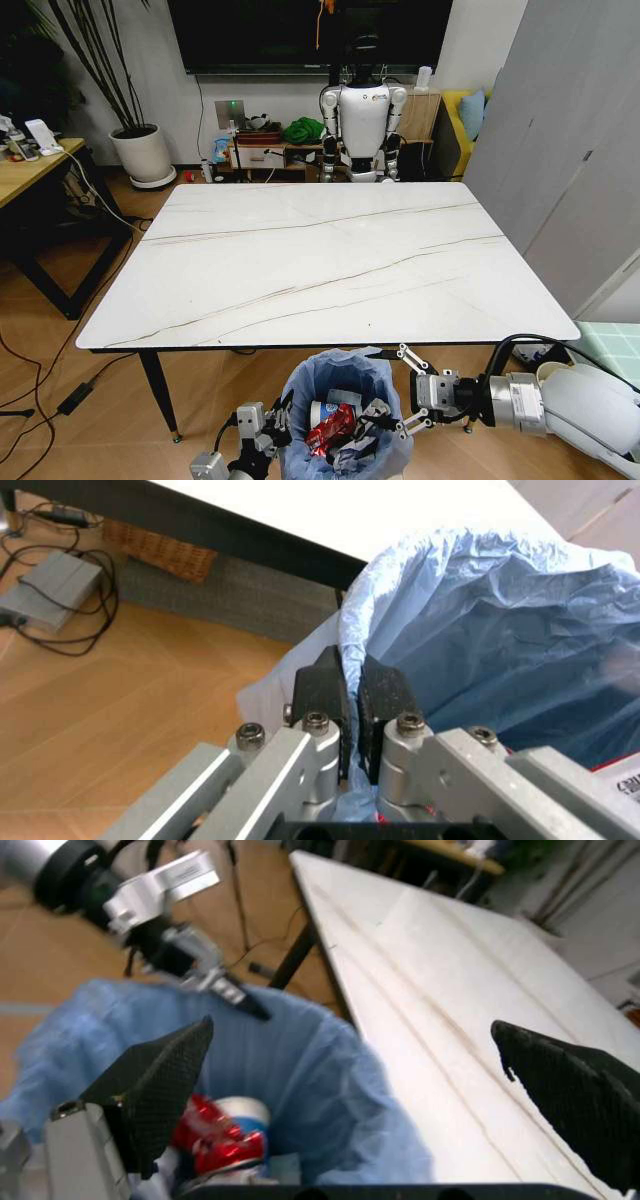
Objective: Pick up the trash bin and place the trash from the table into it.
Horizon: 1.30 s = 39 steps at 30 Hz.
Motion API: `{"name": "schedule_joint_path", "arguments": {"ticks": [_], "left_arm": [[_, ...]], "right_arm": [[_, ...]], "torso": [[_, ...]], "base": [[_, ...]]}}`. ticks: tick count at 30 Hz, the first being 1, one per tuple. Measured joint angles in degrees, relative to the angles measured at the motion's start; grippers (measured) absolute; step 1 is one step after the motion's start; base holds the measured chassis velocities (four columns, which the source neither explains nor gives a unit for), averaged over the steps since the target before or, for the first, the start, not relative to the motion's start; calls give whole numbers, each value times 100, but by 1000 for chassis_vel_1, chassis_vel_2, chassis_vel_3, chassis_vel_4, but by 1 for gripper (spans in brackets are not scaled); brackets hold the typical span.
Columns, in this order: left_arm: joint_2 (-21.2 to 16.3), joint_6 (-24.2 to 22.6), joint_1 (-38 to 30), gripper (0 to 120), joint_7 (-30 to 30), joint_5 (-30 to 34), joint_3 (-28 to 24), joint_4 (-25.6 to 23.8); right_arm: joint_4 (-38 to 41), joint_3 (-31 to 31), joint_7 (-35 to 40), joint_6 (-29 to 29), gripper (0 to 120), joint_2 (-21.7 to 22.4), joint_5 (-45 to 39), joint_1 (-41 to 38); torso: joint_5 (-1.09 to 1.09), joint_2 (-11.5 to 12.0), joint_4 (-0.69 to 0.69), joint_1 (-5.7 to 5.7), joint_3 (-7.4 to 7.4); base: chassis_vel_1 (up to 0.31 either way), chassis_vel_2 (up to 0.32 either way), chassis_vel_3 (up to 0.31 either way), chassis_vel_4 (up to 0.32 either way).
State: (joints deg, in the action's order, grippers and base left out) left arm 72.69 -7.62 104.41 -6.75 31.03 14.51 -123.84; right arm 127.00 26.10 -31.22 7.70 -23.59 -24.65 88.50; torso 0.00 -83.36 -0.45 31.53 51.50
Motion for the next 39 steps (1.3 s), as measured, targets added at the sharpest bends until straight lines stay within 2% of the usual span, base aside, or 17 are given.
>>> {"name": "schedule_joint_path", "arguments": {"ticks": [4, 6, 8, 10, 11, 13, 14, 16, 17, 19, 21, 22, 24, 33, 39], "left_arm": [[5, 43, 118, 0, 0, 0, 229, -51], [17, 50, 132, 0, 1, 6, 270, -73], [19, 62, 186, 0, 3, 36, 382, -160], [-27, 84, 258, 0, 13, 59, 507, -233], [-27, 84, 258, 0, 13, 59, 507, -233], [-57, 111, 345, 0, 40, 78, 649, -295], [-57, 111, 345, 0, 40, 78, 649, -295], [-69, 129, 398, 0, 52, 110, 754, -337], [-69, 129, 398, 0, 52, 110, 754, -337], [-75, 140, 457, 0, 56, 125, 834, -399], [-65, 143, 468, 0, 60, 125, 855, -406], [-33, 149, 483, 0, 65, 133, 903, -415], [-11, 159, 489, 0, 65, 148, 949, -417], [-68, 187, 510, 0, 58, 178, 1095, -425], [-49, 239, 557, 0, 76, 138, 1105, -403]], "right_arm": [[-452, 508, 218, 201, 100, -676, -565, 23], [-530, 629, 255, 221, 100, -778, -608, 46], [-766, 1069, 340, 265, 100, -1043, -776, 179], [-1041, 1594, 389, 306, 100, -1380, -1005, 305], [-1041, 1594, 389, 306, 100, -1380, -1005, 305], [-1304, 2030, 360, 357, 100, -1811, -1172, 381], [-1304, 2030, 360, 357, 100, -1811, -1172, 381], [-1483, 2272, 319, 361, 100, -2245, -1271, 422], [-1483, 2272, 319, 361, 100, -2245, -1271, 422], [-1673, 2581, 241, 332, 100, -2806, -1334, 471], [-1705, 2667, 219, 312, 100, -2937, -1340, 492], [-1768, 2893, 185, 262, 100, -3263, -1371, 588], [-1814, 3099, 129, 255, 100, -3555, -1390, 739], [-1868, 3763, -38, 317, 100, -4281, -1441, 1203], [-2026, 3807, -179, 464, 100, -4716, -1370, 1311]], "torso": [[0, 0, 1, 0, 0], [0, 0, 2, 0, 0], [3, 0, 0, 0, 0], [-3, 0, -1, 0, -1], [-3, 0, -1, 0, -1], [1, 0, 0, -1, -1], [1, 0, 0, -1, -1], [0, -1, 0, -2, -1], [0, -1, 0, -2, -1], [0, -1, 1, -1, -1], [-1, -1, 1, -1, -1], [-1, -1, 1, -1, -1], [0, -1, 0, -1, -1], [-3, -1, 0, -1, -1], [1, -2, 0, -1, -1]], "base": [[0, 0, 0, 0], [0, 0, 0, 0], [0, 0, 0, 0], [0, 0, 0, 0], [0, 0, 0, 0], [0, 0, 0, 0], [0, 0, 0, 0], [0, 0, 0, 0], [0, 0, 0, 0], [0, 0, 0, 0], [0, 0, 0, 0], [0, 0, 0, 0], [0, 0, 0, 0], [0, 0, 0, 0], [0, 0, 0, 0]]}}
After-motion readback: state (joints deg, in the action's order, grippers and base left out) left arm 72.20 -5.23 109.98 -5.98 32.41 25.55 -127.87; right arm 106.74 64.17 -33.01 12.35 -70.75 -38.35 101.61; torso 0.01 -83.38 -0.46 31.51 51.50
